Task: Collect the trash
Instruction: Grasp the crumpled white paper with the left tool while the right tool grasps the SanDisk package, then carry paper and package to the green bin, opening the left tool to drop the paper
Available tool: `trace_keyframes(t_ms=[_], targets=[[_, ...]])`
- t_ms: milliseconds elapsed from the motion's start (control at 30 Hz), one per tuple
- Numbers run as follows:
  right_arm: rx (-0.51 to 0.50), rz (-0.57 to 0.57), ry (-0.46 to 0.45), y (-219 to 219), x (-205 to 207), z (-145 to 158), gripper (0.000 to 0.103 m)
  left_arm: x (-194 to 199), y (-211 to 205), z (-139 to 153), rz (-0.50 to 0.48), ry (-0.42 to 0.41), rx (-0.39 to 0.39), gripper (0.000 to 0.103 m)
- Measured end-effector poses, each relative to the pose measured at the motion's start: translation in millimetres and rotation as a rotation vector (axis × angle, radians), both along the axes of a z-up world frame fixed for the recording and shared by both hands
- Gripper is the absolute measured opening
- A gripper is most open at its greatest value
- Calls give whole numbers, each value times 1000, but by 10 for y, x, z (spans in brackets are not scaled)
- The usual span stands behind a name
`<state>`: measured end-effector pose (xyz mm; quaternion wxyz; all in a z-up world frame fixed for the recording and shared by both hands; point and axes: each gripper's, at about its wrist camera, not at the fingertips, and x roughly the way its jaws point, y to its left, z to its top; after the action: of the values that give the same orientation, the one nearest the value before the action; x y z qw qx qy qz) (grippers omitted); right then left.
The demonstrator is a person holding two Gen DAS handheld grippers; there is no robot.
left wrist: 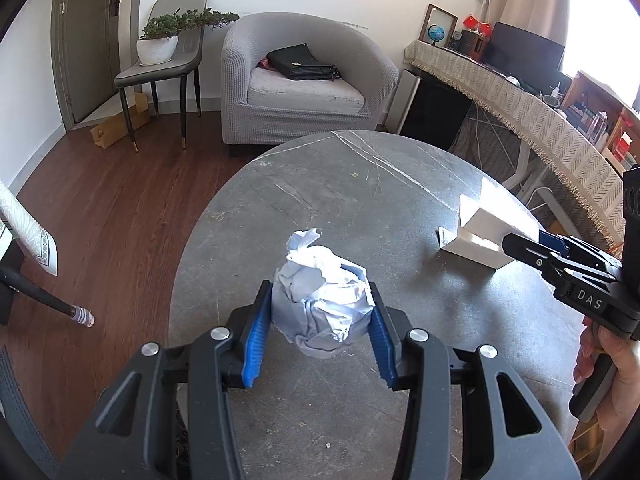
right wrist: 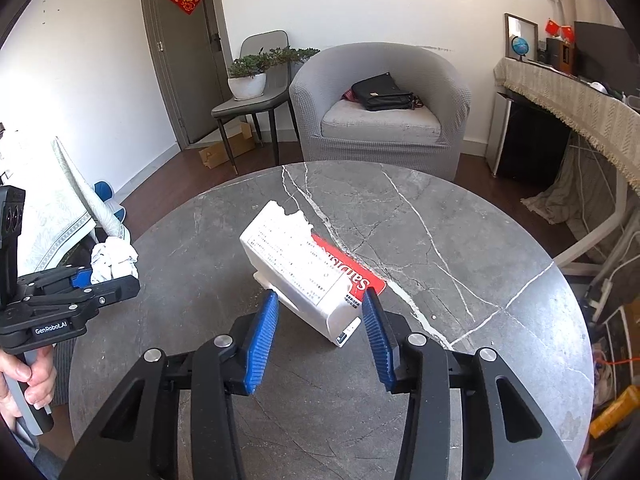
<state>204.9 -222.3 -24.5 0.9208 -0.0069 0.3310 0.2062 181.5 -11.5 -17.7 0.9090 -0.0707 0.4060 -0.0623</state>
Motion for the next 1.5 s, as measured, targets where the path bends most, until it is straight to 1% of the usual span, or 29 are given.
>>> trace_keyframes(t_ms=[33,200,267,333,367,400,500,700,933,1133,1500], targets=[[-4,-3,-3,27,-3,8,44,-2,30,2,4,2,-3,48],[17,35,13,181,36,-19,32,-35,117,11,4,7,8,48],[11,40,10,249,50,-31,31,-56,150,31,3,3,9,48],[12,49,8,301,55,-29,24,-75,197,52,6,0,8,48],[10,51,5,327,58,-29,17,-85,224,64,6,-2,4,48],[10,55,2,352,60,-29,13,-97,249,75,8,-5,-1,48],[15,71,5,433,69,-24,3,-137,325,106,13,-11,-11,48],[20,95,-15,599,25,91,0,-238,462,159,24,-24,-1,48],[30,156,-31,885,-124,263,0,-390,763,199,56,-23,7,48],[-4,219,-42,1195,-317,365,0,-543,1054,224,95,-18,-2,48],[-4,330,-46,1717,-590,451,0,-878,1467,100,143,28,47,48]])
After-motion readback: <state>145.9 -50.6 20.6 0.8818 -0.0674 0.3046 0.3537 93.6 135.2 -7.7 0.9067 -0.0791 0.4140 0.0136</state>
